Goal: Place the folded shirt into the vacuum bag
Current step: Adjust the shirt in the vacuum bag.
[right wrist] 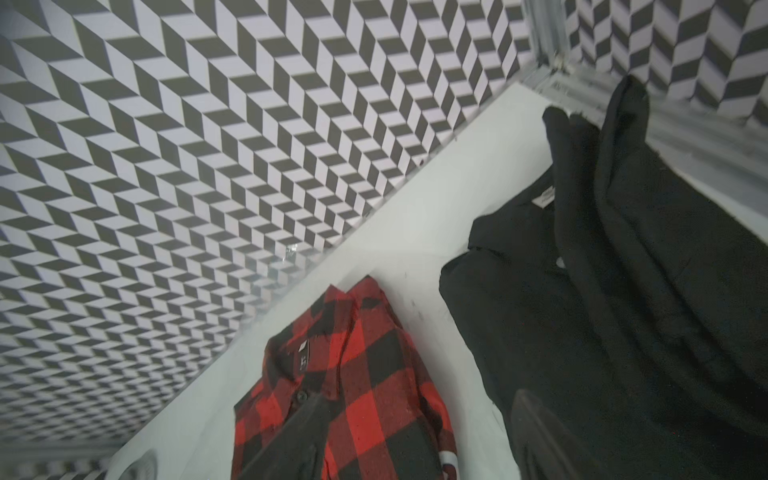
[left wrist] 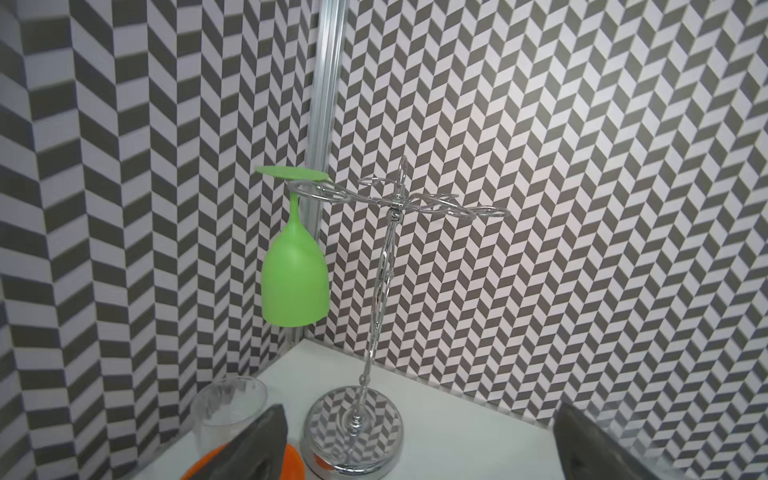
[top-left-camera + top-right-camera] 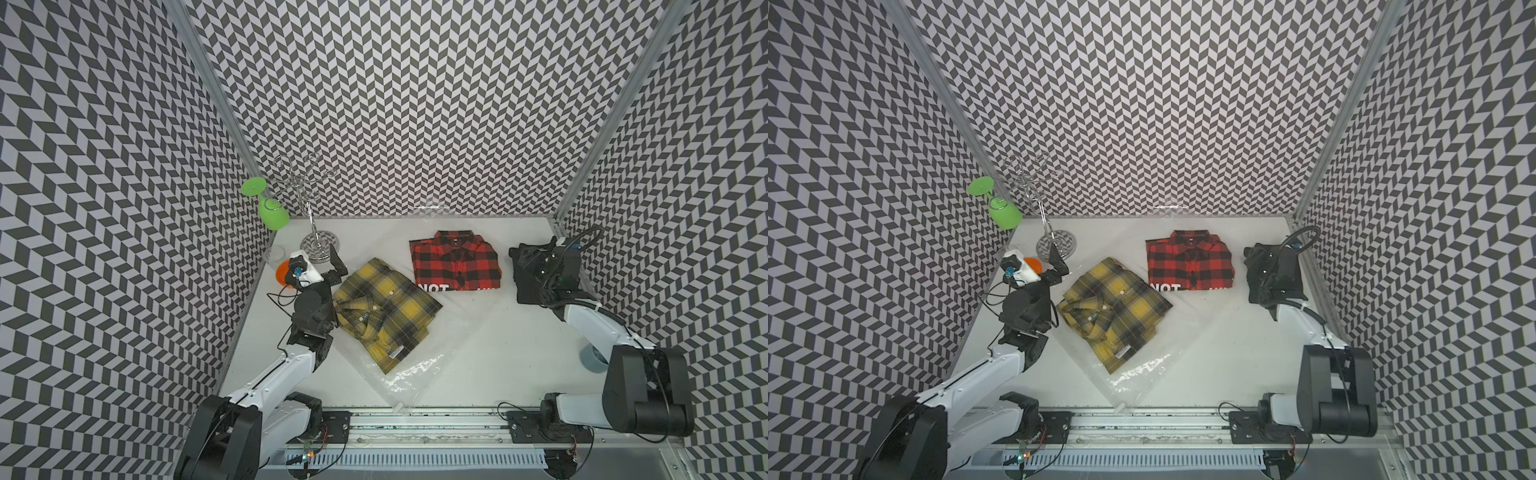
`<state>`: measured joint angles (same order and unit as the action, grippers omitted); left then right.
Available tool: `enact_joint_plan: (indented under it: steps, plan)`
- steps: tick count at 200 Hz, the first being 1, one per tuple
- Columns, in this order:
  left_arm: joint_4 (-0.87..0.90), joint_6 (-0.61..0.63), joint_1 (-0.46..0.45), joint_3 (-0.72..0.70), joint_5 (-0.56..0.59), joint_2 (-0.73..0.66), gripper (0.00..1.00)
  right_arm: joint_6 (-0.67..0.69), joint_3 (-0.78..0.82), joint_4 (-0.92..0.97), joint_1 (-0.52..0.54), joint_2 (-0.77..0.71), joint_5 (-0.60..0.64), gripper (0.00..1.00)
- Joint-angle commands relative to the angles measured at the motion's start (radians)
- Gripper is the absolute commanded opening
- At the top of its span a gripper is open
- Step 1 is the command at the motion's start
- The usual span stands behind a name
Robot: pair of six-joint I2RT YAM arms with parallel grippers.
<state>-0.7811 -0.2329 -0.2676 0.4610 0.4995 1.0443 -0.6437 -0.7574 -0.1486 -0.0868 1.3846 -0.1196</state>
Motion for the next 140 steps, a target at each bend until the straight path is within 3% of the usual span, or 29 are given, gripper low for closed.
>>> enact_joint_plan:
  steps: [1,17,30,52,74,98,140]
  plan:
    - [0.377,-0.364,0.047,0.097,-0.117,-0.067,1.00,-0.053,-0.014,0.015,0.023,0.022,-0.319,0.69]
    - [0.356,-0.384,0.102,0.098,-0.283,-0.104,1.00,-0.038,-0.001,0.044,0.042,-0.003,-0.330,0.69]
    - [0.391,-0.348,0.153,0.136,-0.445,-0.113,0.93,-0.022,0.015,0.057,0.081,-0.034,-0.317,0.70]
    - [0.613,-0.223,0.153,0.272,-0.537,-0.078,0.85,0.014,0.018,0.120,0.192,-0.067,-0.261,0.72]
    - [0.804,-0.128,0.095,0.352,-0.498,-0.045,0.83,0.032,0.019,0.166,0.302,-0.082,-0.222,0.74]
    - [0.881,-0.079,-0.016,0.360,-0.390,-0.044,0.85,0.067,0.018,0.224,0.386,-0.087,-0.191,0.75]
    - [0.974,-0.111,-0.174,0.394,-0.316,0.026,0.91,0.102,0.086,0.294,0.414,-0.145,-0.154,0.76]
